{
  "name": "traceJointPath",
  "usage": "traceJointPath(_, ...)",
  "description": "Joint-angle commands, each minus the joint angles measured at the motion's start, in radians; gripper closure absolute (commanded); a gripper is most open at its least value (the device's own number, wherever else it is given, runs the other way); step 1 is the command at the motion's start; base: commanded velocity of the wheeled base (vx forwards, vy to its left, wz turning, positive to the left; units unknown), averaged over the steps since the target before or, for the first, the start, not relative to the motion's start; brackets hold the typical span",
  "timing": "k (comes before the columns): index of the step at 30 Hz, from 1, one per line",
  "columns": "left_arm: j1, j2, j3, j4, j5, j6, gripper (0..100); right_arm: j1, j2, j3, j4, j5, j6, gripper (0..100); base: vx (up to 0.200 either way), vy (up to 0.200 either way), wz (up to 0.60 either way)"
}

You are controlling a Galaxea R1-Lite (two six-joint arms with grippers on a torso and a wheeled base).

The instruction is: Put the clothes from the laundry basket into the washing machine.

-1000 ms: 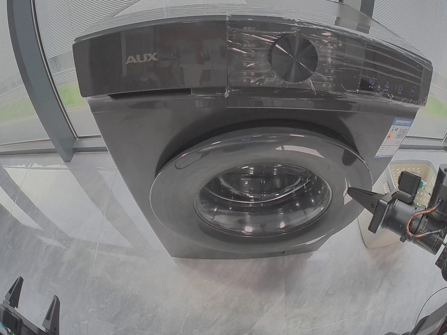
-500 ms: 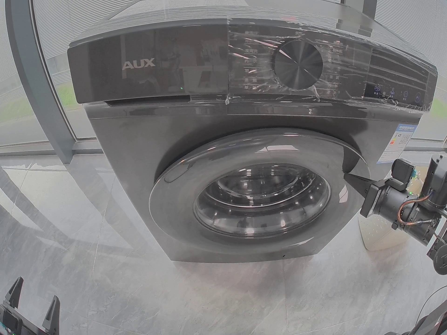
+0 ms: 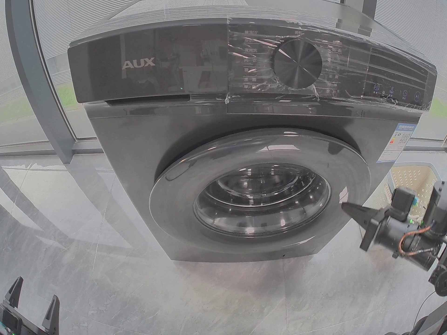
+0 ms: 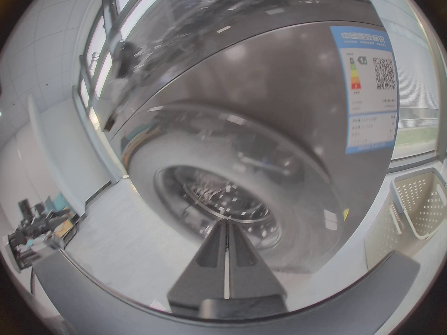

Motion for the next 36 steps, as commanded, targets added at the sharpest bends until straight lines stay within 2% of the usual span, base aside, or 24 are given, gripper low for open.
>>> traceJointPath(1,0.000,-0.014,0.016,-0.001,0.000,-0.002,0,0.095,-0.128,0.138,0.014,0.020,-0.010,100,0.000,0.000,0.00)
traceJointPath(2,0.000,-0.014,0.016,-0.001,0.000,-0.002,0,0.092,-0.161,0.158,0.017,0.029,-0.010,100,0.000,0.000,0.00)
traceJointPath(3,0.000,-0.014,0.016,-0.001,0.000,-0.003,0,0.089,-0.186,0.168,0.025,0.039,-0.011,0,0.000,0.000,0.00)
traceJointPath(14,0.000,-0.014,0.016,-0.001,0.000,-0.003,0,0.047,-0.319,0.228,0.028,0.042,-0.025,0,0.000,0.000,0.00)
traceJointPath(16,0.000,-0.014,0.016,-0.001,0.000,-0.003,0,-0.007,-0.372,0.243,0.040,0.045,-0.062,0,0.000,0.000,0.00)
traceJointPath(18,0.000,-0.014,0.016,-0.001,0.000,-0.003,0,-0.051,-0.439,0.243,0.079,0.048,-0.076,0,0.000,0.000,0.00)
traceJointPath(23,0.000,-0.014,0.016,-0.001,0.000,-0.002,0,-0.134,-0.611,0.243,0.240,0.049,-0.100,0,0.000,0.000,0.00)
traceJointPath(24,0.001,-0.014,0.016,-0.001,0.000,-0.002,0,-0.172,-0.692,0.243,0.327,0.051,-0.103,0,0.000,0.000,0.00)
traceJointPath(26,0.000,-0.014,0.016,-0.001,0.000,-0.002,0,-0.217,-0.821,0.243,0.424,0.057,-0.103,0,0.000,0.000,0.00)
traceJointPath(27,0.001,-0.014,0.016,-0.001,0.000,-0.002,0,-0.220,-0.829,0.243,0.430,0.057,-0.103,0,0.000,0.000,0.00)
traceJointPath(28,0.000,-0.014,0.016,-0.001,0.000,-0.002,0,-0.238,-0.939,0.243,0.513,0.072,-0.099,0,0.000,0.000,0.00)
traceJointPath(29,0.000,-0.014,0.016,-0.001,0.000,-0.002,0,-0.241,-0.958,0.243,0.528,0.074,-0.097,0,0.000,0.000,0.00)
traceJointPath(30,0.001,-0.014,0.016,-0.001,0.000,-0.002,0,-0.263,-1.062,0.240,0.617,0.077,-0.096,0,0.000,0.000,0.00)
traceJointPath(32,0.001,-0.014,0.016,-0.001,0.000,-0.002,0,-0.297,-1.154,0.223,0.706,0.077,-0.096,0,0.000,0.000,0.00)
traceJointPath(36,0.000,-0.014,0.016,-0.001,0.000,-0.003,0,-0.349,-1.255,0.204,0.820,0.091,-0.094,0,0.000,0.000,0.00)
